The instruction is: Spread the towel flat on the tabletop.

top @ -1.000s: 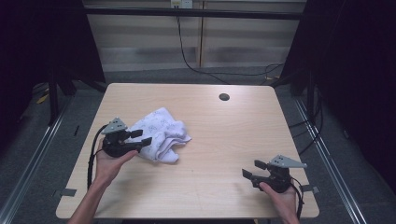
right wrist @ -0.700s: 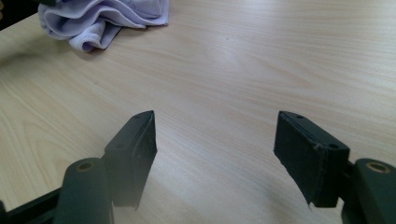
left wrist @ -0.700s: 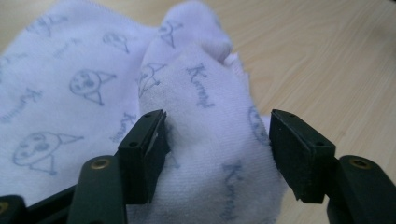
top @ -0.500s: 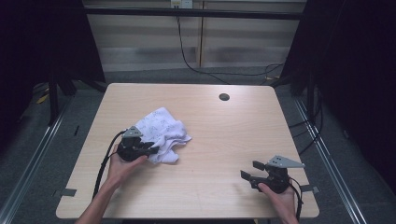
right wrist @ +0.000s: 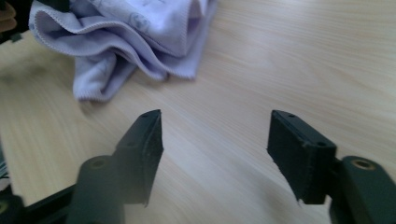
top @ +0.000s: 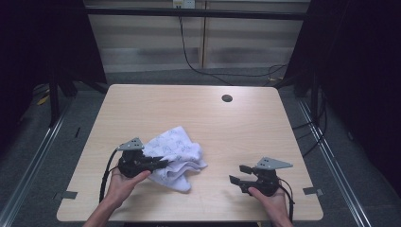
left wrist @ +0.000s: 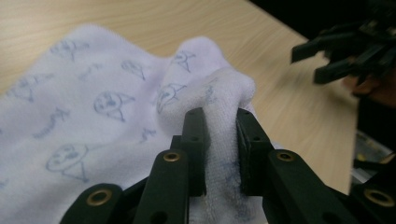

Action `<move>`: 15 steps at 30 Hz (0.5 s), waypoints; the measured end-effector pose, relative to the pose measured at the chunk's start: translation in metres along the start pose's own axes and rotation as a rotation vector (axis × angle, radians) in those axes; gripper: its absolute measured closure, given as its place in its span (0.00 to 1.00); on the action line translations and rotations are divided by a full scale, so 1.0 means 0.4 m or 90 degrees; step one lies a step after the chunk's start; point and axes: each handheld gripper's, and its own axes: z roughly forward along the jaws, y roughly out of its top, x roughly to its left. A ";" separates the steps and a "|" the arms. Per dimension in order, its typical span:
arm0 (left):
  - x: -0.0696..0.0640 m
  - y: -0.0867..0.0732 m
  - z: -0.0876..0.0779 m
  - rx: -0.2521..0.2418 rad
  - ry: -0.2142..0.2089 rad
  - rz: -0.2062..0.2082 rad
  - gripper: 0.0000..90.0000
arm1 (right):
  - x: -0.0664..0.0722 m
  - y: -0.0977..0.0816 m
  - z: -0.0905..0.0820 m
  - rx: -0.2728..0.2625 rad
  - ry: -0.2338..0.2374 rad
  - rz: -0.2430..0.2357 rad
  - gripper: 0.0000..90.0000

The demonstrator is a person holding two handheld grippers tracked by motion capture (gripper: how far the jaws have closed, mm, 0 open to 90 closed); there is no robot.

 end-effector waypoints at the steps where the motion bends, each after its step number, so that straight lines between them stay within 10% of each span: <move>1: -0.003 0.002 0.003 0.000 -0.002 0.008 0.85 | 0.011 0.007 0.009 -0.002 0.013 -0.004 0.45; 12: 0.017 -0.012 0.052 -0.005 0.003 -0.016 0.85 | 0.124 0.105 0.184 0.005 0.166 -0.060 0.58; 15: 0.015 -0.012 0.059 -0.001 0.003 -0.022 0.84 | 0.159 0.119 0.223 0.011 0.166 -0.092 0.58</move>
